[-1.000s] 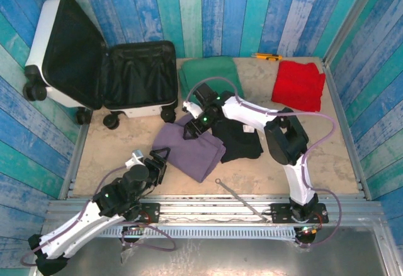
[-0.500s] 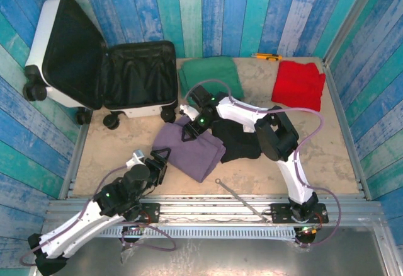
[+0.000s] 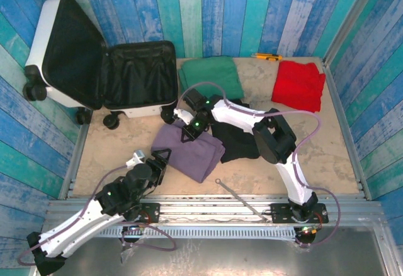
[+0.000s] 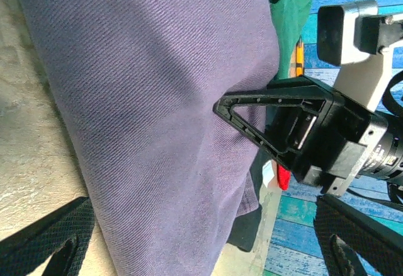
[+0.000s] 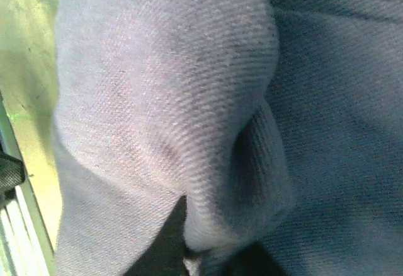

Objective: Pack the luggage

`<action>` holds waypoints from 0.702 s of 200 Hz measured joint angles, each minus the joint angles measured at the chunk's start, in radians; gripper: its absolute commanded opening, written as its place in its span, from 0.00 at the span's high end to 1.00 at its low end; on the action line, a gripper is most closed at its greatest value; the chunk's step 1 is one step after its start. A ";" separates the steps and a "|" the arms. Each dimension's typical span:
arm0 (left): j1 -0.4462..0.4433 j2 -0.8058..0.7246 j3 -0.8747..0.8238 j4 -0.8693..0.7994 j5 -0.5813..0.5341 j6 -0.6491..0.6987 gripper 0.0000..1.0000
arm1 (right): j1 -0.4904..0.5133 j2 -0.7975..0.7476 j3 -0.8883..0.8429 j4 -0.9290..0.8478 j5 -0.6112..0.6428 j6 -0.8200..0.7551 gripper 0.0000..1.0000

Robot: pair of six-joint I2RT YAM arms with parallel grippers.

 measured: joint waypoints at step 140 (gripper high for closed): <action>0.000 0.007 -0.016 0.082 0.010 0.044 0.06 | -0.031 -0.082 0.045 -0.117 0.318 0.095 1.00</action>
